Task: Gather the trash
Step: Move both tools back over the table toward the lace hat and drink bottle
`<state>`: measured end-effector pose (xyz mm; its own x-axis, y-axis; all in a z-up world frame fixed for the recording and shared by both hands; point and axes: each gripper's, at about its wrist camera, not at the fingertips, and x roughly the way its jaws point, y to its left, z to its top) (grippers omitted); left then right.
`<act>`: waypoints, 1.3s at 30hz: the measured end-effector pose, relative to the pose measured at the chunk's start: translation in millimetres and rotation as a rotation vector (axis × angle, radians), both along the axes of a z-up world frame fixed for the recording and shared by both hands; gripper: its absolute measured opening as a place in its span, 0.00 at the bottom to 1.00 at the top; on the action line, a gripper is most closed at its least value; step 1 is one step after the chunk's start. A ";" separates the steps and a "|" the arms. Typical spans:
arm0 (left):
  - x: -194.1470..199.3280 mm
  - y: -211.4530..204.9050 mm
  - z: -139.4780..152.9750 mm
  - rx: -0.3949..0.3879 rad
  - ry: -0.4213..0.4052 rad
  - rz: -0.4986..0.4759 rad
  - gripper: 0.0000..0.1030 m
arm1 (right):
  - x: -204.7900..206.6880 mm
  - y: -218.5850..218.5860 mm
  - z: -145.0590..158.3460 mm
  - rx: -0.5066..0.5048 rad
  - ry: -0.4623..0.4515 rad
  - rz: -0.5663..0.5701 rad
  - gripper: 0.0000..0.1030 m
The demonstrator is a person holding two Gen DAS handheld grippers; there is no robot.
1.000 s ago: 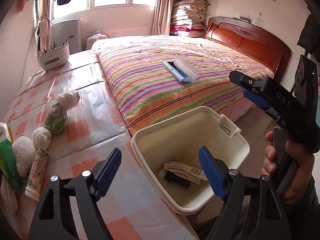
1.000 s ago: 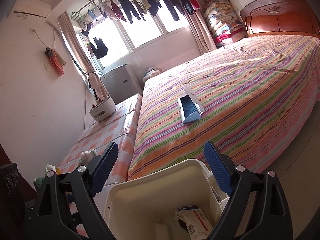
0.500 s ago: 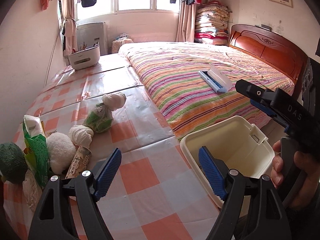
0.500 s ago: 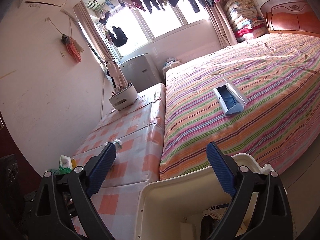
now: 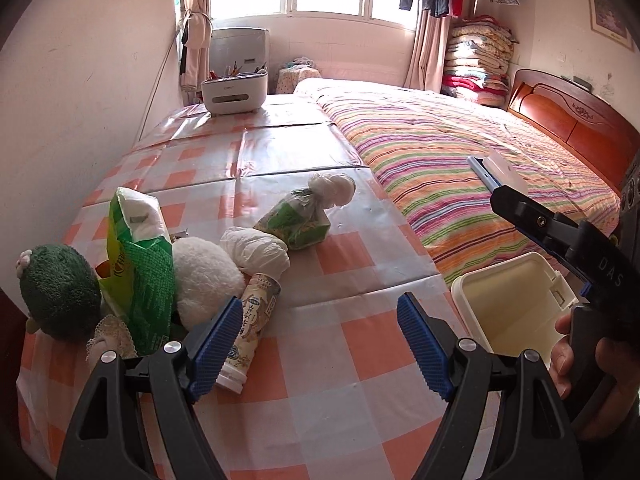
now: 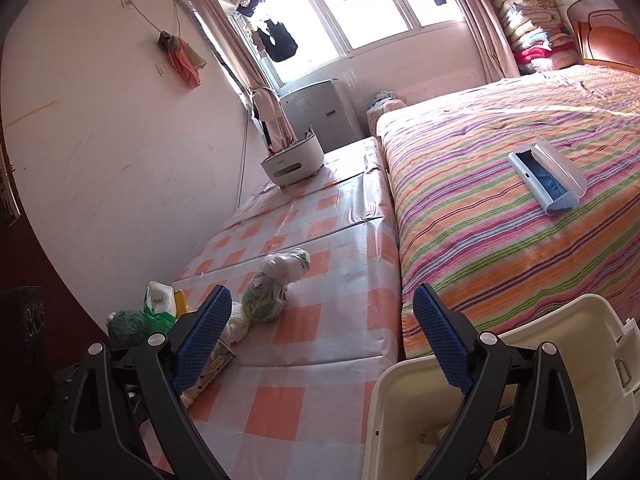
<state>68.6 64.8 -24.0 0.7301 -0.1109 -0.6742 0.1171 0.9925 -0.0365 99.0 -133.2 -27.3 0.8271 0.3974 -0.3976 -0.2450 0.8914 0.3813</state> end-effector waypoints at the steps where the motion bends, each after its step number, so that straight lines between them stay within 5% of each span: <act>1: -0.2 5.1 0.5 -0.004 0.000 0.012 0.75 | 0.6 4.8 -0.5 -0.002 0.002 0.009 0.88; 39: -3.4 159.7 -22.0 -0.108 0.088 0.352 0.75 | 26.8 98.2 -25.1 -0.082 0.054 0.160 0.88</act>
